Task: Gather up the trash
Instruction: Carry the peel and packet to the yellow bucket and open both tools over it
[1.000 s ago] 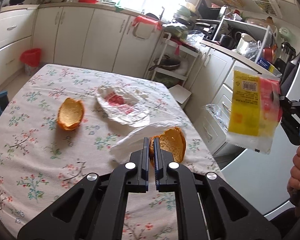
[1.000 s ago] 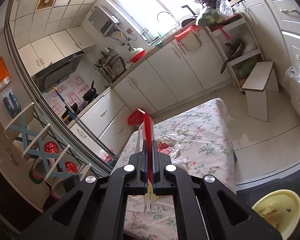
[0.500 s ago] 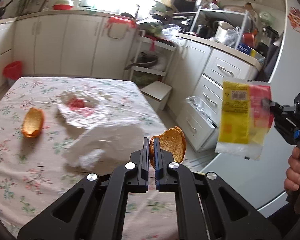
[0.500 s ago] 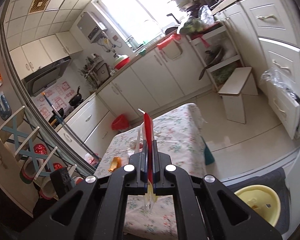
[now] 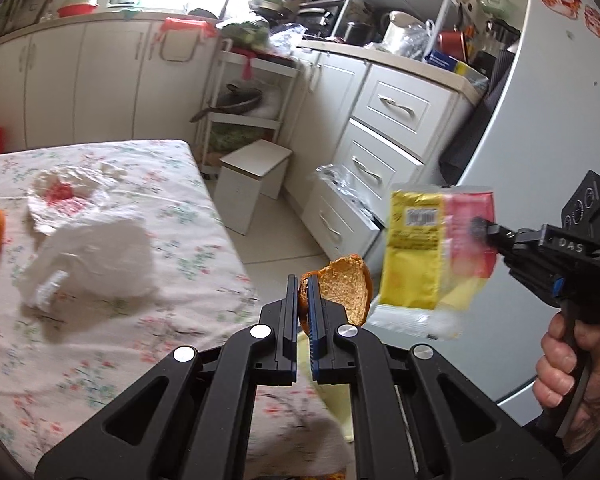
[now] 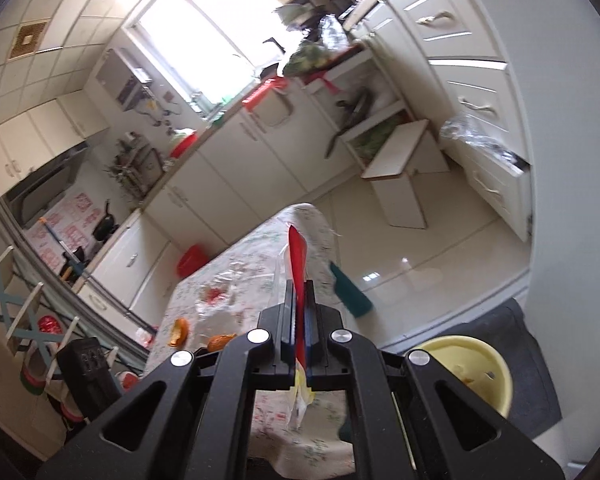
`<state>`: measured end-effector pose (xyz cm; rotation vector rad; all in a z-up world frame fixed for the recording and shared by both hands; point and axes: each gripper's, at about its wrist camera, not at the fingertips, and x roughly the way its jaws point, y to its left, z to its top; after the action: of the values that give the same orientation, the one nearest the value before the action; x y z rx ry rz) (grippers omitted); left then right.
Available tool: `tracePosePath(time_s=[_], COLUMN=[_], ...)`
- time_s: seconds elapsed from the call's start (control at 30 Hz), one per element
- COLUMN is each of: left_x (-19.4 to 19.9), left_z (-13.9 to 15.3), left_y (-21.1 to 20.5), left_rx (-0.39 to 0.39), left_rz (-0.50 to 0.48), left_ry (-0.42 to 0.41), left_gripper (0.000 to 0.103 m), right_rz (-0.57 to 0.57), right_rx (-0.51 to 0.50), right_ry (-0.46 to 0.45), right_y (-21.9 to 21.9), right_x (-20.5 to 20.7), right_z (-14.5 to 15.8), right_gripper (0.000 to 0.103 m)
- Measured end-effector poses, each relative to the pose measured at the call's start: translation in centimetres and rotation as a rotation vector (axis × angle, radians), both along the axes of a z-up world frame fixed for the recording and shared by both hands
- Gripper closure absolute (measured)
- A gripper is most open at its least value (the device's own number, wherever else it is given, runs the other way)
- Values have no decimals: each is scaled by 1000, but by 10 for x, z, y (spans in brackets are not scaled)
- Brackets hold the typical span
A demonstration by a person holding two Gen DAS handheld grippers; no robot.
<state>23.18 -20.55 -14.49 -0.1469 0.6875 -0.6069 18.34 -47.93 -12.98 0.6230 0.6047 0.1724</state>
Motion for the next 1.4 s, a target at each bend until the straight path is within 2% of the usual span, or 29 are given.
tracePosePath(time_s=[0.2,0.4,0.77,0.83,0.9,0.93,1.03,1.13,1.2,1.4], left_x=[-6,-9,-9,-10,-10,-9,-8,-8,-10,-13], left_z=[-7,-12,-18,-19,-21,-22,-26,-32,-35,-50], left_y=[-23,-29,-41,-45,-48,-49,-53,-60,-64,-86], left_rx=[14,34,61,67,71,73,80,87,93,122], left_rz=[-24,-32,-48,-54,-59,-61,-67,-76,-83,-111], left_ry=[18,30,41,42,45,46,53,65,71,98], left_gripper=[99,99,99,99,99,99,99,99,99,99], right_rz=[-44,-69,-100,-96,-109,-116,-131,-145,-154,-185], right_rx=[-14,-26,-69,-88,-101,-105,-99,-83,-63,-133], right_ry=[95,170,365,406,429,431,427,378,304,77], right_y=[-11,-18,-26,-25,-26,-26,-29,-31,-31,-21], right_x=[2,2,14,17,18,17,17,14,9,-9], right_z=[-22,-38,-83,-91,-96,-96,-94,-84,-68,-12], right_gripper=[99,99,99,92,63,60,58,55,51,43])
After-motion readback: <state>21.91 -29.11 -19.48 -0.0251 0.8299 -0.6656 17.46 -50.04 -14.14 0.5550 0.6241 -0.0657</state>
